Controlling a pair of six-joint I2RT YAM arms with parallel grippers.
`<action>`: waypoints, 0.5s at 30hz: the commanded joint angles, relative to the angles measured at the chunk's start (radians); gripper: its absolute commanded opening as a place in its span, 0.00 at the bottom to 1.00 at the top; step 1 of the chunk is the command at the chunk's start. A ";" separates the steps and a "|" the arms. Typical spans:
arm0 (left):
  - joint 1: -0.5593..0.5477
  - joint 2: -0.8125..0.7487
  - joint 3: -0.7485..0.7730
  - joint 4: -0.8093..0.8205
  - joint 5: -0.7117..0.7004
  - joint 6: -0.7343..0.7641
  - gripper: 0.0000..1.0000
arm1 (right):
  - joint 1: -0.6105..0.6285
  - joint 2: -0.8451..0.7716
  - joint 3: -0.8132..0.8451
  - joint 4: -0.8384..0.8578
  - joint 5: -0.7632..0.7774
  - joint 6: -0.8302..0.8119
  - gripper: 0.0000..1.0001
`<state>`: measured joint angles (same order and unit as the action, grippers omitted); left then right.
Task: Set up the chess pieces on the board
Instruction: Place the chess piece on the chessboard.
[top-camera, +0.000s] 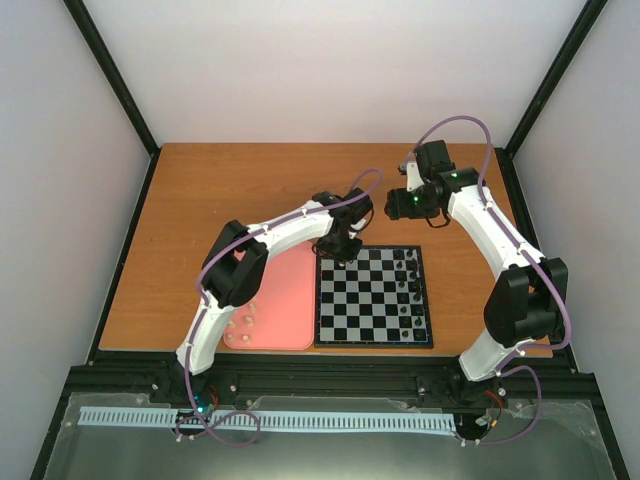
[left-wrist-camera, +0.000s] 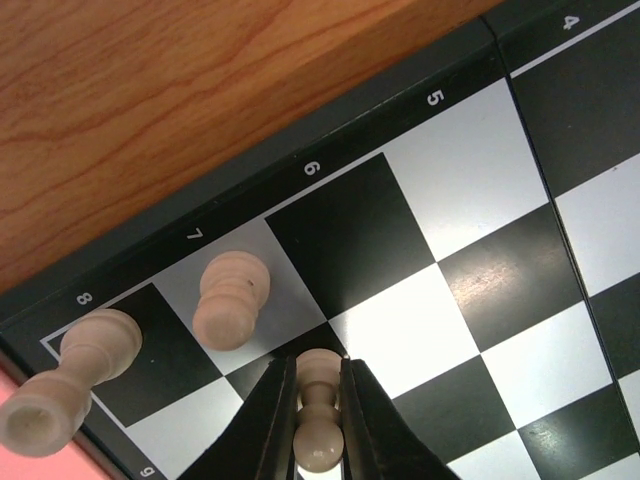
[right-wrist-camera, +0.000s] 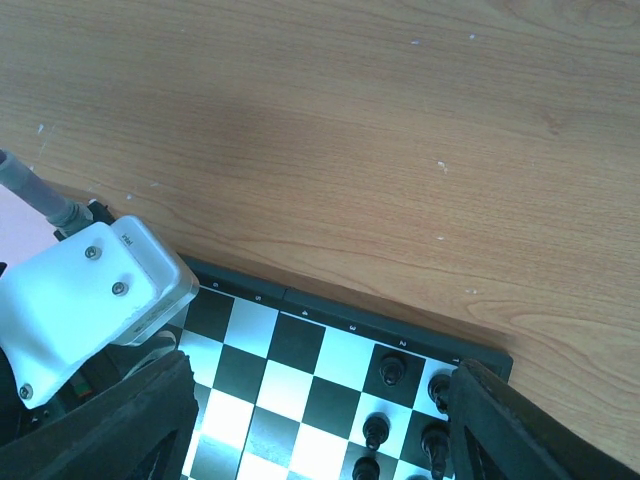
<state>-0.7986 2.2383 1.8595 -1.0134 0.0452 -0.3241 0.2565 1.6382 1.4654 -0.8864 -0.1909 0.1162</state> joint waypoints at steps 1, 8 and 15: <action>-0.004 0.003 0.031 -0.022 -0.025 0.023 0.04 | -0.010 0.008 0.008 0.004 0.002 -0.010 0.69; -0.002 0.005 0.032 -0.034 -0.045 0.022 0.04 | -0.009 0.025 0.017 0.005 -0.007 -0.009 0.69; -0.002 0.011 0.033 -0.042 -0.041 0.025 0.05 | -0.009 0.024 0.015 0.004 -0.008 -0.010 0.69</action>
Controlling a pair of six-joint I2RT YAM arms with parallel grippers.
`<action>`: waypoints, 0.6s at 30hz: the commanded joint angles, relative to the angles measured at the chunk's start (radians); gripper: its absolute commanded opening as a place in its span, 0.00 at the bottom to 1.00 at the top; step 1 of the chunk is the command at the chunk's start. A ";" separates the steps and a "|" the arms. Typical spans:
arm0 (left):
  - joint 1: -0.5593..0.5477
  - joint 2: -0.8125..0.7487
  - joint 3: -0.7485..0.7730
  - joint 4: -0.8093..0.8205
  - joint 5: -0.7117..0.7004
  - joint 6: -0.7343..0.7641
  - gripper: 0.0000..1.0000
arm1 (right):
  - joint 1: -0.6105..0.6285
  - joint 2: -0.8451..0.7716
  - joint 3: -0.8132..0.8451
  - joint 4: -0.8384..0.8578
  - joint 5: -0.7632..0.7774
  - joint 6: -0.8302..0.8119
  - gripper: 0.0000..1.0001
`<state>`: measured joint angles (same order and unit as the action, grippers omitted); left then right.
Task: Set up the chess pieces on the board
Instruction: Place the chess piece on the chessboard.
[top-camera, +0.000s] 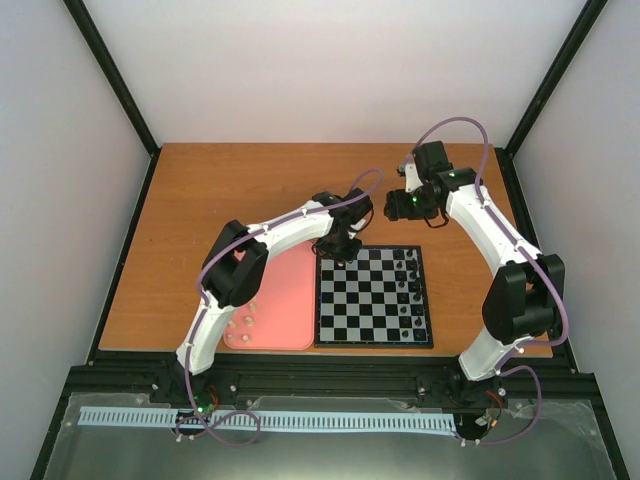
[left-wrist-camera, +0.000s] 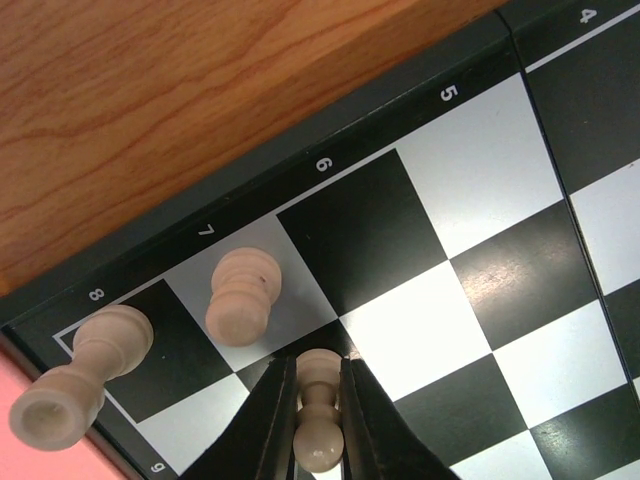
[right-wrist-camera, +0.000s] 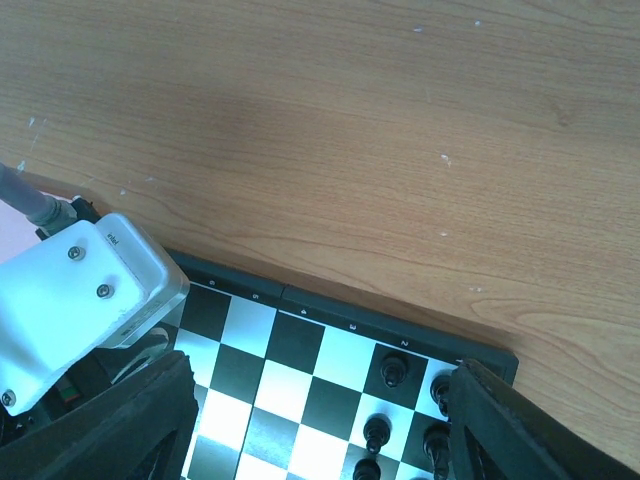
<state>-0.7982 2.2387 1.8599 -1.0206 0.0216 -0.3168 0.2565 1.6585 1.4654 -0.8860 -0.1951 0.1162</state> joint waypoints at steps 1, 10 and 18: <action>-0.002 0.010 0.033 -0.035 -0.020 0.019 0.05 | -0.009 0.003 0.013 0.004 -0.003 -0.009 0.69; -0.002 -0.004 0.019 -0.031 -0.015 0.021 0.12 | -0.009 -0.001 0.012 0.004 -0.004 -0.010 0.69; -0.003 -0.029 -0.006 -0.026 -0.020 0.023 0.20 | -0.009 -0.003 0.015 0.001 -0.017 -0.012 0.69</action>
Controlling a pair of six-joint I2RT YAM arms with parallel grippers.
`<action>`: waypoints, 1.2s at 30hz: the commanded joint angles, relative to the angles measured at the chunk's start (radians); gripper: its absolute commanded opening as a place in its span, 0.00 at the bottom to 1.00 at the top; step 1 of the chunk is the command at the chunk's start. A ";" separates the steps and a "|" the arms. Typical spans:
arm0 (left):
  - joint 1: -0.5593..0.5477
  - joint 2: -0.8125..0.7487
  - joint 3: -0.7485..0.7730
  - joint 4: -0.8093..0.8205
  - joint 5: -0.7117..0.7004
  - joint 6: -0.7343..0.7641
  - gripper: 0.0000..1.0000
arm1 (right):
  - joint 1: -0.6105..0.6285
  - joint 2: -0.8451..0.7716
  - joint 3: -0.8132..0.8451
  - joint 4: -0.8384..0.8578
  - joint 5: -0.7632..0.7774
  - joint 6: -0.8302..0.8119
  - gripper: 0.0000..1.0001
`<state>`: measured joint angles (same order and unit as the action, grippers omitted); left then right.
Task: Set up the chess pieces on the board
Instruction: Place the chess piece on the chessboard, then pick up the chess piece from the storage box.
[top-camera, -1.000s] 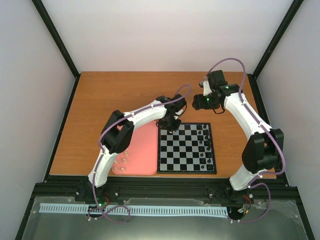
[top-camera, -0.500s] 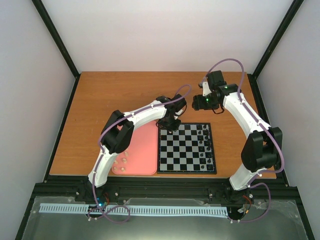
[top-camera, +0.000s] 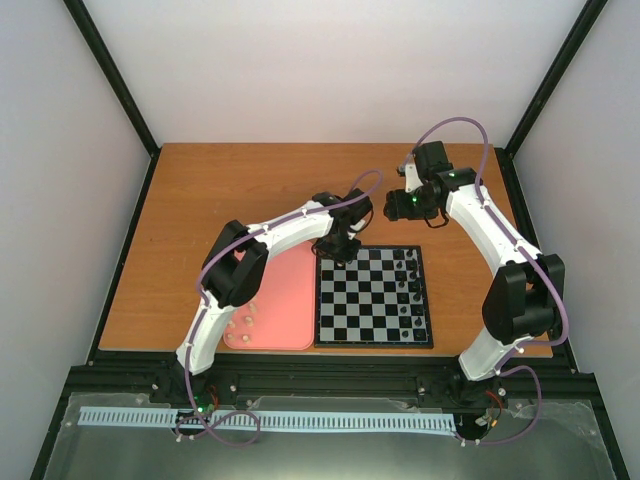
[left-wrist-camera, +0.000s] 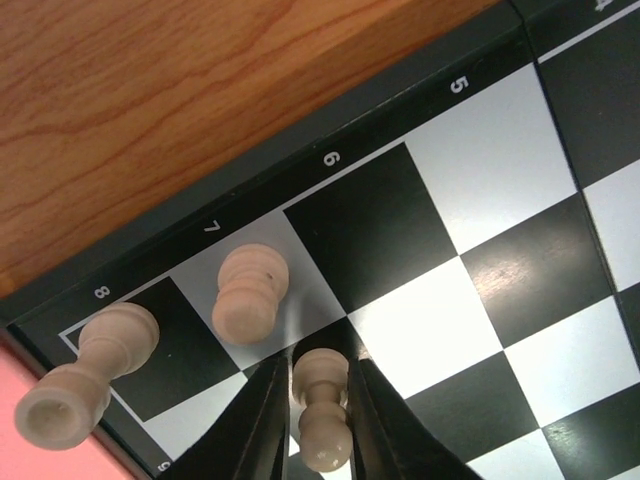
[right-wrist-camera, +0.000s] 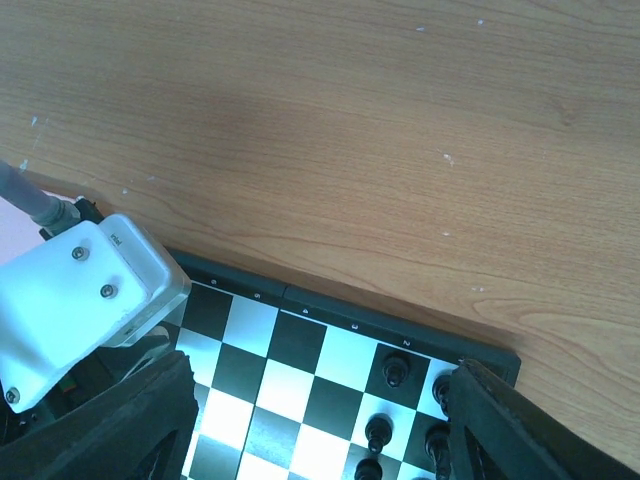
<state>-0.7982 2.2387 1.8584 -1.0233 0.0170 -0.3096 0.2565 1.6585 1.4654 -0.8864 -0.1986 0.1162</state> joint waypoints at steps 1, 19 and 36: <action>-0.003 -0.032 -0.006 -0.024 -0.014 0.017 0.22 | -0.010 -0.003 0.017 0.001 -0.015 -0.012 0.69; -0.003 -0.166 -0.033 -0.049 0.063 0.034 0.37 | -0.009 -0.019 0.013 0.003 -0.025 -0.015 0.69; 0.300 -0.568 -0.397 -0.064 -0.054 -0.160 0.58 | -0.010 -0.016 0.019 0.002 -0.048 -0.013 0.69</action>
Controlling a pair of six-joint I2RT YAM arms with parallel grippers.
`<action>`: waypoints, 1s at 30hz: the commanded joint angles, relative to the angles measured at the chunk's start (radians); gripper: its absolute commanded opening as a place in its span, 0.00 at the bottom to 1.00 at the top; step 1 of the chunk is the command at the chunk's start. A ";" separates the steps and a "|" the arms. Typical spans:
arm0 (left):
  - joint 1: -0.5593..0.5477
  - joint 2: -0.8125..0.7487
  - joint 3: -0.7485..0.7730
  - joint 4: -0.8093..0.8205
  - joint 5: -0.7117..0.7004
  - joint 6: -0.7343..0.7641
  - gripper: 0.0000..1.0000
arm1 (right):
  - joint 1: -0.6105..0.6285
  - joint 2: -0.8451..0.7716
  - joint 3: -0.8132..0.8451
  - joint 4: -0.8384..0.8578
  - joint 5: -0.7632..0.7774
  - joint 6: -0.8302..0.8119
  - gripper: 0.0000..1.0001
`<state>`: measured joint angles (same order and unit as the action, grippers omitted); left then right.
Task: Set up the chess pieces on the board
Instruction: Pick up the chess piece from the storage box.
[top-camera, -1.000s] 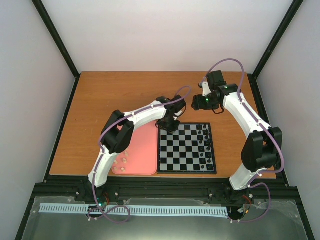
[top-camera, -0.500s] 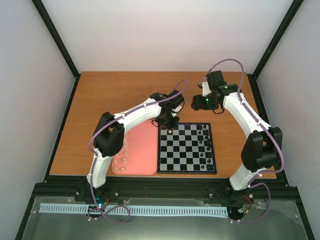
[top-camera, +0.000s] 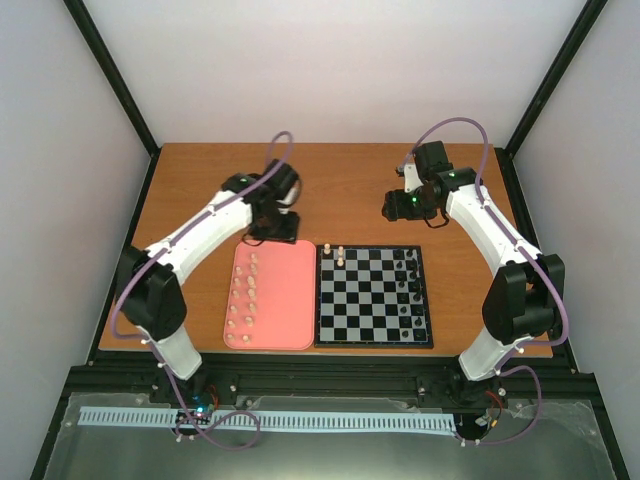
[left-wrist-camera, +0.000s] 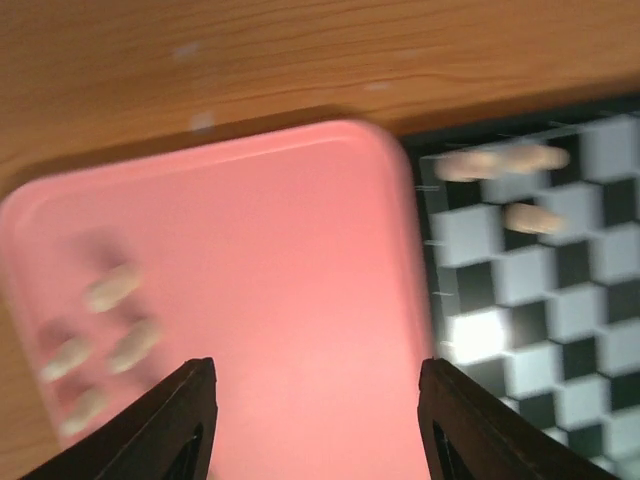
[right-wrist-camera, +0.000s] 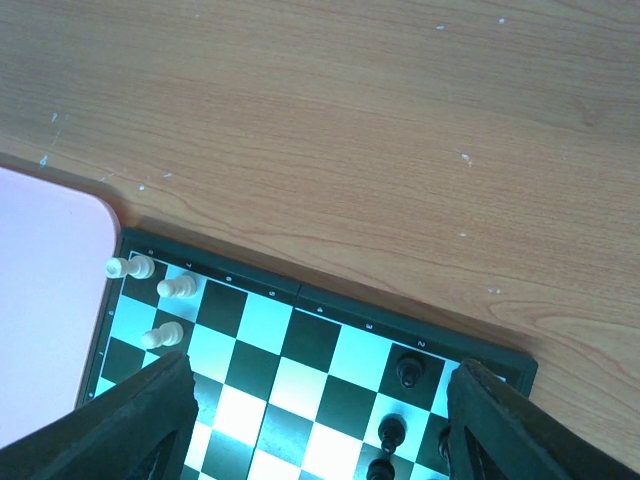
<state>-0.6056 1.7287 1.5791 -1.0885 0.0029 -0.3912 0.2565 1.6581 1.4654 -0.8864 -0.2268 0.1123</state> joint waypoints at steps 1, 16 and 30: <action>0.137 -0.075 -0.153 0.009 -0.035 -0.082 0.58 | -0.009 -0.016 0.018 0.003 -0.023 -0.010 0.69; 0.283 0.045 -0.269 0.141 -0.002 -0.050 0.60 | -0.010 0.004 0.037 -0.008 -0.027 -0.009 0.69; 0.307 0.174 -0.211 0.138 -0.001 -0.025 0.47 | -0.009 0.006 0.041 -0.011 -0.017 -0.012 0.69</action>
<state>-0.3080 1.8732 1.3163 -0.9577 -0.0032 -0.4347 0.2565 1.6585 1.4803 -0.8936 -0.2504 0.1123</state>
